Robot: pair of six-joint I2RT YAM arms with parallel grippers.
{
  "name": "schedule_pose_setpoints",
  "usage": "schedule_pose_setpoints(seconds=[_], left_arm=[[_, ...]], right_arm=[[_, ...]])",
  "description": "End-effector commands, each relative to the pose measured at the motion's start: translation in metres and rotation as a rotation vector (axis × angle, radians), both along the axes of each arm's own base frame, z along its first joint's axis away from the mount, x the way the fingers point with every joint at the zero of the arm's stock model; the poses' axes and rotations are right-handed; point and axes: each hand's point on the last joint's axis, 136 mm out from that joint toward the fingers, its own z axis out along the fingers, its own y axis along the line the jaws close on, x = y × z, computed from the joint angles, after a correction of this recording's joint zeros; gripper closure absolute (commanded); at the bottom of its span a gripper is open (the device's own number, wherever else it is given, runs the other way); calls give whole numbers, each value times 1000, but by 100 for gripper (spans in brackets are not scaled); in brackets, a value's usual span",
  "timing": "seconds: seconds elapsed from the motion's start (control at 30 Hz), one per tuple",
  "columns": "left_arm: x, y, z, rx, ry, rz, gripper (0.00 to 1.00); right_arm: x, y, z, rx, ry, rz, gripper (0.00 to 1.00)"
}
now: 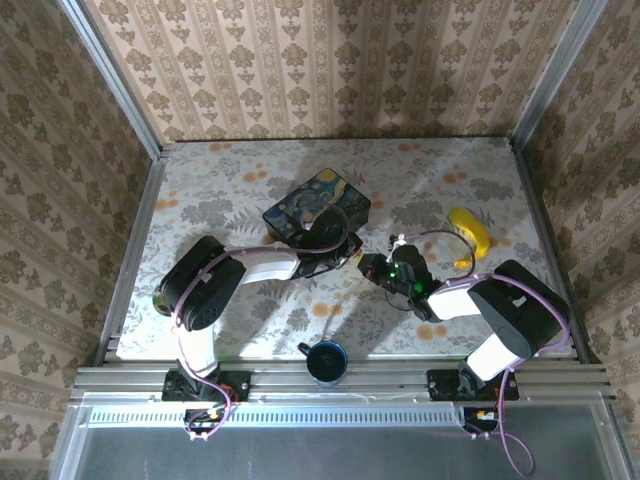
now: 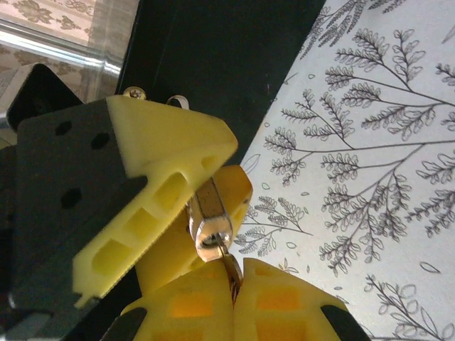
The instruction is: Unlock a padlock with a key
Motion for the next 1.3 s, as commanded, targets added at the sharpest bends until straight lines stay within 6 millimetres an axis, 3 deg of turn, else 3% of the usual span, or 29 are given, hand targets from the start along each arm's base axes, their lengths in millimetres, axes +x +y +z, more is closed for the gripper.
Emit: schedule_pose_setpoints(seconds=[0.0,0.2,0.27,0.33,0.43,0.57,0.63,0.67,0.73,0.83,0.97,1.27], left_arm=[[-22,-20,0,-46,60,-95,100],[-27,-25,4,-53,59,-123,100],[-28,-26,4,-59,60,-127,100],[-28,-24,4,-61,60,-120,100],[-23,-15,2,-49,55,-95,100],[-16,-3,1,-31,44,-59,100],[-14,0,-1,-23,46,-52,100],[-13,1,-2,-21,49,-49,100],[-13,2,-5,-20,57,-47,100],[-12,1,-6,-22,65,-52,100],[-12,-1,-5,-23,66,-62,100],[-12,-1,-5,-29,69,-63,100]], right_arm=[[17,9,29,-37,-81,40,100],[31,8,42,-117,-114,100,100],[36,6,43,-111,-118,110,89],[37,4,44,-104,-118,114,73],[30,2,45,-114,-116,133,56],[14,-9,41,-147,-97,136,48],[5,-13,37,-153,-87,141,47],[1,-15,47,-140,-114,138,48],[-6,-18,48,-135,-116,137,50],[-11,-19,51,-122,-124,139,60],[-7,-16,47,-111,-120,141,71],[8,0,22,-84,-69,172,76]])
